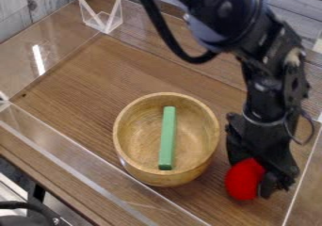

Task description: Move the red object to the right side of the table

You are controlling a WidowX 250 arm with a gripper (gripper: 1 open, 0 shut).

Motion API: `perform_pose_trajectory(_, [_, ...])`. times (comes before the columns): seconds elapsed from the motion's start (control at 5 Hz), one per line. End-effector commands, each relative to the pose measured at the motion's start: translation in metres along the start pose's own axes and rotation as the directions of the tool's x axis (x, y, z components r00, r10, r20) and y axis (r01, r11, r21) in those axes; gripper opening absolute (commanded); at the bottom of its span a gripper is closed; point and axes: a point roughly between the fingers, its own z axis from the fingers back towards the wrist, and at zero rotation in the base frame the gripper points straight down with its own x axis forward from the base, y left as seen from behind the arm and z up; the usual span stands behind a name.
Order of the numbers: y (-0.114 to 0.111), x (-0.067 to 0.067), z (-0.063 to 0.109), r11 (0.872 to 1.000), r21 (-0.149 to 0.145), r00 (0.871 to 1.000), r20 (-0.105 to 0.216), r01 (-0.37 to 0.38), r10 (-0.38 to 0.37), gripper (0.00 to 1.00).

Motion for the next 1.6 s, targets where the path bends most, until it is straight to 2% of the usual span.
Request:
perform_pose_trajectory(0.0, [0.007,0.013,0.034,1.0,-0.002,0.997,0.075,0.024,-0.024,1.0])
perform_pose_trajectory(0.2, [0.019,0.022,0.05,0.994,0.021,0.987,0.12,-0.108,0.105,1.0])
perform_pose_trajectory(0.4, [0.035,0.028,0.058,0.974,0.041,0.966,0.145,-0.222,0.214,1.0])
perform_pose_trajectory(0.6, [0.047,0.034,0.052,0.965,0.051,0.956,0.157,-0.257,0.246,1.0])
perform_pose_trajectory(0.8, [0.05,0.037,0.039,0.957,0.05,0.949,0.152,-0.287,0.276,1.0])
perform_pose_trajectory(1.2, [0.058,0.035,0.026,0.966,0.049,0.959,0.146,-0.254,0.245,1.0])
perform_pose_trajectory(1.4, [0.057,0.033,0.039,0.96,0.055,0.953,0.148,-0.275,0.265,1.0])
